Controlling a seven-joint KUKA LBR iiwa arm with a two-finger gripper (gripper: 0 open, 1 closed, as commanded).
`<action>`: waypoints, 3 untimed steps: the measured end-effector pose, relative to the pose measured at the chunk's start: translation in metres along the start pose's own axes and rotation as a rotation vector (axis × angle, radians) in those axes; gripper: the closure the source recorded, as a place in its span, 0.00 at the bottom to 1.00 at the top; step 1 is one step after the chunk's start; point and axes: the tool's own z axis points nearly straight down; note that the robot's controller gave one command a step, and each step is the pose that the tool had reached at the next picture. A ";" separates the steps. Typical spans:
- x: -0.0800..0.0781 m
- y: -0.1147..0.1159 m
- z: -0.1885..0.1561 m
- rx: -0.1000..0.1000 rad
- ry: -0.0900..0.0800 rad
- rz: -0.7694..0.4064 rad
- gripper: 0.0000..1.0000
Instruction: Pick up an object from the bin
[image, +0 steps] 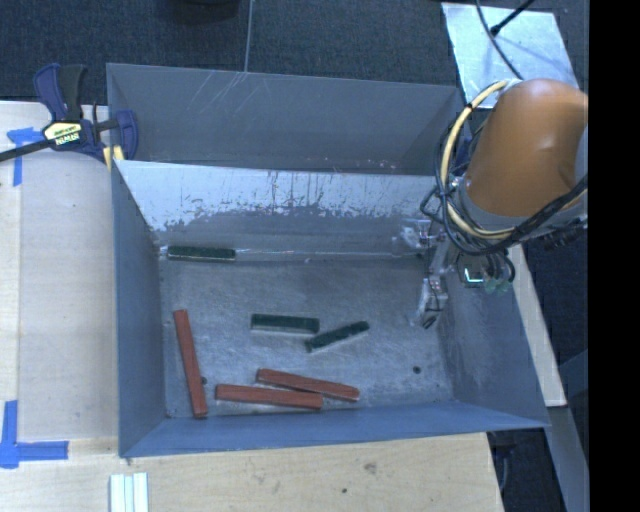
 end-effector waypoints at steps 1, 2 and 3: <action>-0.005 0.043 0.141 -0.001 -0.001 -0.317 0.00; -0.007 0.043 0.138 0.001 -0.007 -0.316 1.00; -0.018 0.048 -0.004 0.003 -0.018 -0.310 1.00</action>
Offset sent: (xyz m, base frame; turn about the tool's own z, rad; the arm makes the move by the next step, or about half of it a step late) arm 0.0055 0.0429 -0.1382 -0.3170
